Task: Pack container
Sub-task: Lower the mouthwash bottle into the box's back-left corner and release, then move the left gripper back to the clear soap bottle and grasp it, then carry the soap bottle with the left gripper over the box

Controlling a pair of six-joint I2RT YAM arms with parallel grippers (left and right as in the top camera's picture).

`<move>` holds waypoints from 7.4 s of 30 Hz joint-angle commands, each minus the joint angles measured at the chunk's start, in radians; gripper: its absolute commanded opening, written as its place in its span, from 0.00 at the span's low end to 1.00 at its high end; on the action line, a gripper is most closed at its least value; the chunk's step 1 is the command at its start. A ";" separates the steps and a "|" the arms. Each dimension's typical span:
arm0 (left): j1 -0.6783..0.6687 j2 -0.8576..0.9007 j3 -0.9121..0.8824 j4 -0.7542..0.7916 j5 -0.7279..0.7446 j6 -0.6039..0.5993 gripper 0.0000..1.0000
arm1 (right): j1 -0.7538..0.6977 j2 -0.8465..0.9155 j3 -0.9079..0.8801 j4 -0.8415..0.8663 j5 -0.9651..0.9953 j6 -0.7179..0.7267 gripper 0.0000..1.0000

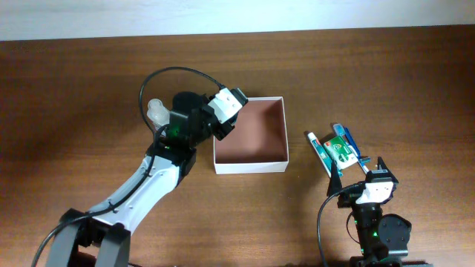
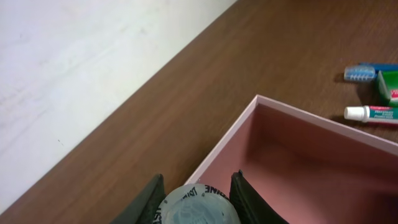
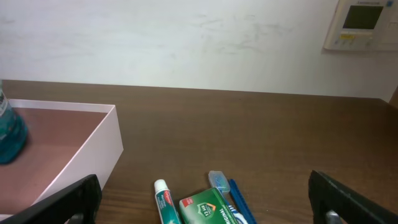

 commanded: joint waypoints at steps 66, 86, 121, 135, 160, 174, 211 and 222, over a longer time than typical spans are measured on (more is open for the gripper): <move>0.049 0.031 0.013 -0.043 0.000 -0.037 0.61 | 0.006 -0.009 -0.005 -0.004 -0.012 0.000 0.99; 0.048 -0.039 0.016 -0.042 -0.178 -0.050 0.70 | 0.006 -0.009 -0.005 -0.004 -0.012 0.000 0.99; 0.283 -0.347 0.019 -0.507 -0.514 -0.943 0.57 | 0.006 -0.009 -0.005 -0.004 -0.012 0.000 0.98; 0.286 -0.237 0.019 -0.492 -0.546 -1.254 0.61 | 0.006 -0.009 -0.005 -0.004 -0.012 0.000 0.98; 0.286 -0.053 0.446 -0.904 -0.512 -0.896 0.99 | 0.006 -0.009 -0.005 -0.004 -0.012 0.000 0.99; 0.283 0.031 0.445 -0.907 -0.380 -0.958 0.75 | 0.006 -0.009 -0.005 -0.004 -0.012 0.000 0.98; 0.286 0.020 0.448 -0.933 -0.391 -0.978 0.31 | 0.006 -0.009 -0.005 -0.004 -0.012 0.000 0.99; 0.278 -0.048 0.448 -0.965 -0.338 -0.978 0.25 | 0.006 -0.009 -0.005 -0.004 -0.012 0.000 0.99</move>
